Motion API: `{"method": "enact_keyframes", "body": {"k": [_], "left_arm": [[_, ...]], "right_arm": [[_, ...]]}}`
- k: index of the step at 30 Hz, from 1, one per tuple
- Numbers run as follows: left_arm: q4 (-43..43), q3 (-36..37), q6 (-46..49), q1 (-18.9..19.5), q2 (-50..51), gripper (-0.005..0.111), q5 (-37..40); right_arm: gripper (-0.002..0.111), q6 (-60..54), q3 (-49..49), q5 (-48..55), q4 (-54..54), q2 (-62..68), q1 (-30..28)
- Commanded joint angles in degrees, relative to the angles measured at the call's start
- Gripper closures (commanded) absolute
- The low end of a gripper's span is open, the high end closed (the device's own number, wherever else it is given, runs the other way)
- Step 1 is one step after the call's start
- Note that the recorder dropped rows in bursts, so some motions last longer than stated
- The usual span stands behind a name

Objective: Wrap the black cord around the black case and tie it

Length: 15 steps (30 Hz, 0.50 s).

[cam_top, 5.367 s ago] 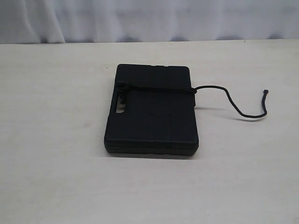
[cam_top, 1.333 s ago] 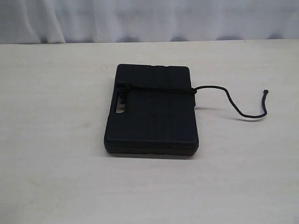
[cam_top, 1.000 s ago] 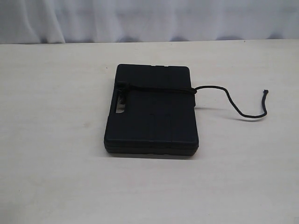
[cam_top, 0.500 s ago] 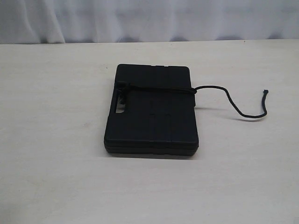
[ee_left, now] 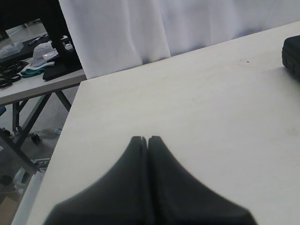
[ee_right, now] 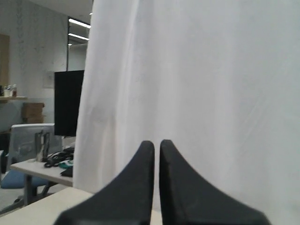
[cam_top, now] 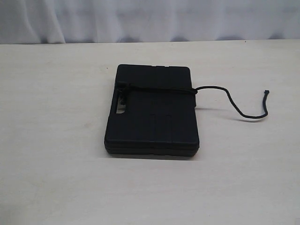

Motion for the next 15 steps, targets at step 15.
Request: {"method": "enact_keyframes", "body": {"k": [15], "left_arm": [[-0.6, 0.1, 0.1, -0.5, -0.1, 0.107, -0.8]], "right_arm": [[0.104, 34.6, 4.8, -13.9, -41.2, -0.1, 1.3]]}}
